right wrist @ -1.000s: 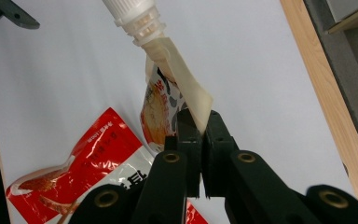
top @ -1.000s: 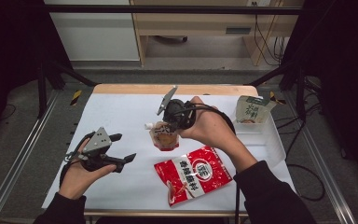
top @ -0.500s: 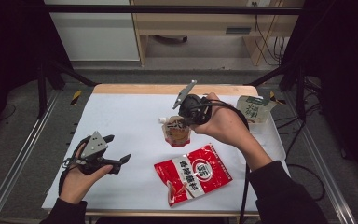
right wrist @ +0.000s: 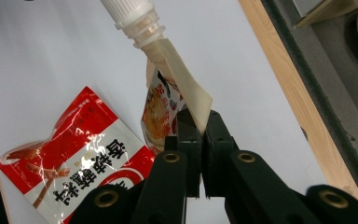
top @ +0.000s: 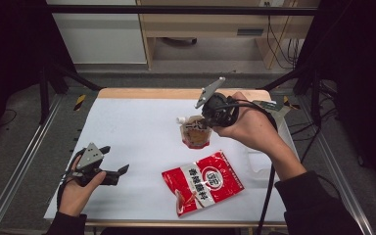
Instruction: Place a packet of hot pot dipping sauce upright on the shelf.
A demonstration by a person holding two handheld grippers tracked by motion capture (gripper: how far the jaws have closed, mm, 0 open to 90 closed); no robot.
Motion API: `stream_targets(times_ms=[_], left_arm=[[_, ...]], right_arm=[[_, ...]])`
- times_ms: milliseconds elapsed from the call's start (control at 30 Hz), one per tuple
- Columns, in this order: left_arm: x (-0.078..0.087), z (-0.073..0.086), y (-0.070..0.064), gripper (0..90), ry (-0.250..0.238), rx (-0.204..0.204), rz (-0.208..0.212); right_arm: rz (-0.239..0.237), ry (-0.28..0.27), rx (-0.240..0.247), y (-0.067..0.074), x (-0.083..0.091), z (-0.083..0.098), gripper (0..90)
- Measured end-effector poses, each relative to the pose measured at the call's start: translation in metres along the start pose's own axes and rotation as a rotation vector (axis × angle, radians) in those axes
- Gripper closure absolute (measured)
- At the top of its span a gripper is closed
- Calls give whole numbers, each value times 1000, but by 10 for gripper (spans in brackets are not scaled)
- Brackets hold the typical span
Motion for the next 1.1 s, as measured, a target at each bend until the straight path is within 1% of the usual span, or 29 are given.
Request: stream_targets(times_ms=[67, 167, 367, 467, 533, 567, 667, 733, 900, 1067, 1100], left_arm=[[-1, 5, 2, 65, 9, 11, -8], [-2, 12, 6, 64, 30, 4, -30], [0, 15, 14, 62, 19, 31, -49], [1, 16, 17, 62, 18, 40, -51], [0, 16, 18, 62, 19, 38, -54], [0, 16, 18, 61, 18, 41, -55], [1, 16, 21, 62, 15, 47, -65], [1, 17, 23, 62, 11, 56, -65], [1, 19, 25, 61, 17, 58, -71], [1, 19, 27, 62, 16, 65, -78], [1, 19, 27, 61, 15, 66, -81]], right_arm=[[-1, 1, 3, 0, 2, 1, 883], [2, 1, 6, -2, 5, 3, 883], [7, -6, 3, -8, 12, 13, 883], [14, -12, -14, -13, 18, 21, 883], [18, -19, -19, -17, 22, 26, 883], [17, -24, -33, -18, 24, 29, 883], [21, -25, -31, -23, 32, 36, 883], [28, -32, -41, -26, 38, 39, 883], [46, -41, -50, -34, 54, 50, 883], [72, -47, -64, -44, 68, 65, 883], [71, -46, -63, -45, 70, 69, 883]])
Point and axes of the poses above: each handheld gripper's, and its own axes: x roughly backward along the jaws, z roughly out of its underside, y roughly to its left, the point moved 10 cm from there along -x, roughly forward along the jaws, and after that the axes turned 8 degrees about -z, right-handed, at the moved point
